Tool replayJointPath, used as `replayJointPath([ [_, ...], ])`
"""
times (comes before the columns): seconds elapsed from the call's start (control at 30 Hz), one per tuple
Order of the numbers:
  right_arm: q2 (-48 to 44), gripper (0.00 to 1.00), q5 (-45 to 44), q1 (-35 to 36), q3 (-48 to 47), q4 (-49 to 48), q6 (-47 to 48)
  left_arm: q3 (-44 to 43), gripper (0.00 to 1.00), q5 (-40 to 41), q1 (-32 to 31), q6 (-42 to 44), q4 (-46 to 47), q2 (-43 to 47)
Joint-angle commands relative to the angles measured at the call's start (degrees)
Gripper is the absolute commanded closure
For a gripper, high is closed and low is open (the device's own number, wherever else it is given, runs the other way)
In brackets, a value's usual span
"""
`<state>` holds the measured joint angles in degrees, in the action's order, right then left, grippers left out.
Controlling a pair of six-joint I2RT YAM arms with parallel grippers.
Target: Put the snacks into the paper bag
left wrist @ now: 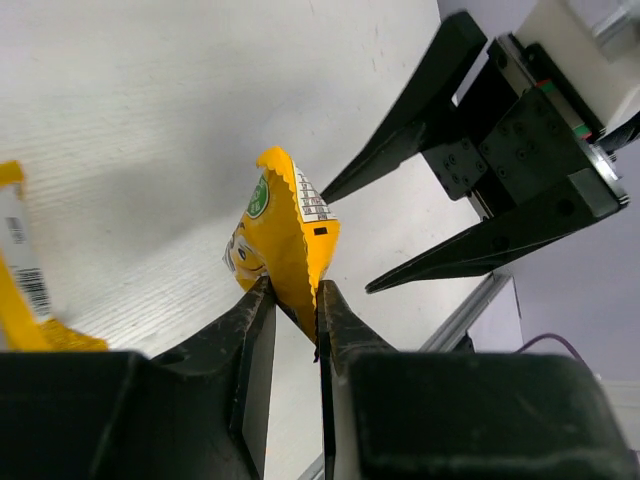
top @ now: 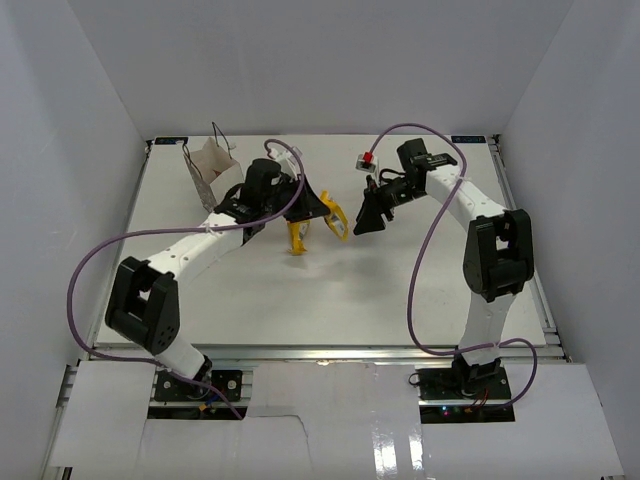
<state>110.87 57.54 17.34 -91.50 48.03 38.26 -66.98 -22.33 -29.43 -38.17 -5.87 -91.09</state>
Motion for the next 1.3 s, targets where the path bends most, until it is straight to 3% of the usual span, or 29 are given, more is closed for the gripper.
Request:
replayJointPath([
  [0.0,-3.03,0.33,0.65,-2.13,-2.19,0.05,0.24,-4.64,1.0,4.39,3.23,3.81,-7.65,6.97],
  [0.23,-3.55,0.33,0.12,-4.16,-0.09,0.05,1.11,-8.42,1.0,7.91,13.42,7.05,-19.07,15.58],
  [0.43,-3.47,0.33,-0.32,-4.25,1.24,0.04,1.73,-20.44,1.0,14.59,18.26,10.66,-27.61,13.84],
  [0.7,-3.55,0.32,-1.2,-4.25,2.99,-0.04,2.52,-28.64,1.0,20.65,21.08,11.01,-29.73,11.99],
  [1.27,-2.32,0.32,-1.29,-4.34,3.35,-0.04,2.96,-31.19,1.0,24.18,26.44,16.46,-31.05,8.56],
])
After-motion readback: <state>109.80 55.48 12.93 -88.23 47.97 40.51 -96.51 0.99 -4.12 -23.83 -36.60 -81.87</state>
